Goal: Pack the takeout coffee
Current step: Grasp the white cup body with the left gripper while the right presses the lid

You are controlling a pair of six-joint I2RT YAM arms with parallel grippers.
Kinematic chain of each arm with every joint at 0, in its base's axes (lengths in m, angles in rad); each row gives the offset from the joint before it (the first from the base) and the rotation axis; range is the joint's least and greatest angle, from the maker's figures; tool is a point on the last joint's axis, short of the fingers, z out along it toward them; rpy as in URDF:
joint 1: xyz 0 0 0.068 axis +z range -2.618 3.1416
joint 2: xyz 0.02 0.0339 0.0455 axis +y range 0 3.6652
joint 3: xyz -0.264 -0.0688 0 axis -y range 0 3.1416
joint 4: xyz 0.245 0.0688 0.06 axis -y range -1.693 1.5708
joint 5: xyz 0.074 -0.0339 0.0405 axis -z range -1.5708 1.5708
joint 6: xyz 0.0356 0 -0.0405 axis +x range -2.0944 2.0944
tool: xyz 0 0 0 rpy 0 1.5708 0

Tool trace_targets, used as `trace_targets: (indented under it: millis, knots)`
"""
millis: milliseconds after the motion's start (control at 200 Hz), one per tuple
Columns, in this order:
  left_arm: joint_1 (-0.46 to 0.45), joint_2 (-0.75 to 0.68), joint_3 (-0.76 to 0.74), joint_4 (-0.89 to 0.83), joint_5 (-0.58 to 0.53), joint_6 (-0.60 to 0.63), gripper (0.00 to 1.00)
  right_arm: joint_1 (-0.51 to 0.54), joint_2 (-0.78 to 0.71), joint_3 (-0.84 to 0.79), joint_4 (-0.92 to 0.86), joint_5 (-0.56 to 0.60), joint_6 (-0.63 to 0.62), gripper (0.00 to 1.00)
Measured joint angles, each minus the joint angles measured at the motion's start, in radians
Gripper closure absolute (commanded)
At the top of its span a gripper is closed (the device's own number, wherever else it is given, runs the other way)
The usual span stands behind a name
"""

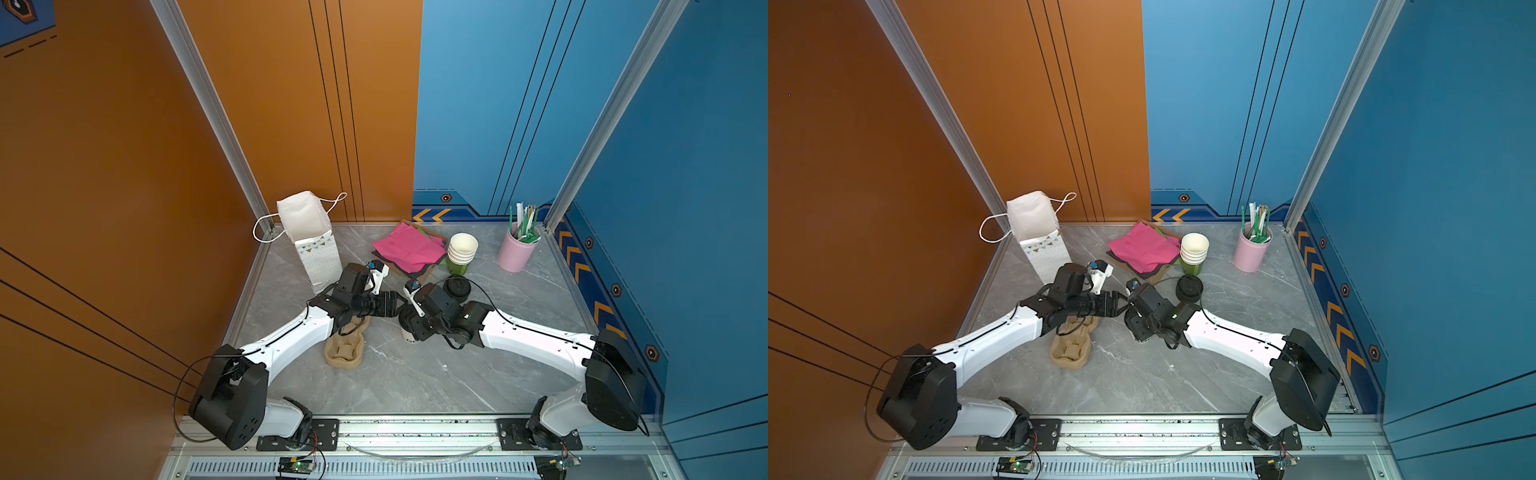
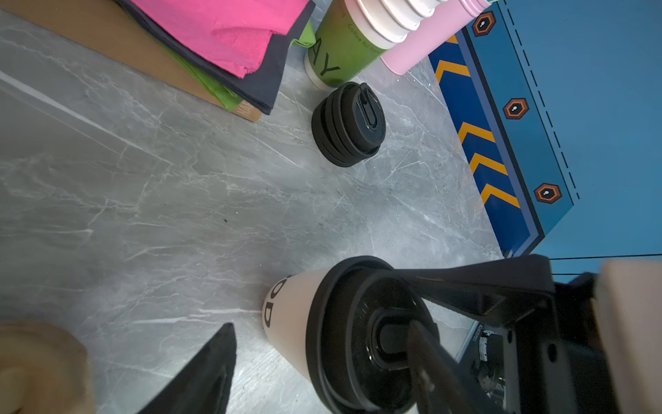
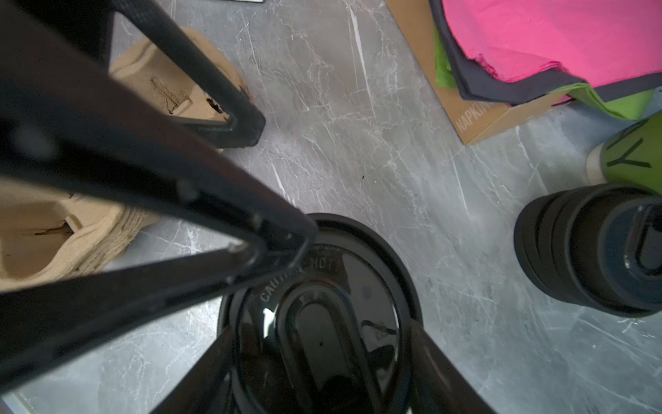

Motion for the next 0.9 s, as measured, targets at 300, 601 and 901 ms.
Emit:
trace_targets:
  millis: [300,601,901]
  knots:
    - [-0.017,0.051,0.024,-0.045,0.018,0.001,0.33,-0.002,0.004,0.006,-0.001,-0.006,-0.012,0.39]
    - [-0.039,0.073,0.042,-0.104,0.008,0.001,0.37,-0.004,0.004,0.008,-0.002,-0.01,-0.016,0.36]
    - [-0.067,0.076,0.081,-0.167,-0.059,0.006,0.39,-0.02,-0.002,0.015,-0.014,-0.044,-0.016,0.3]
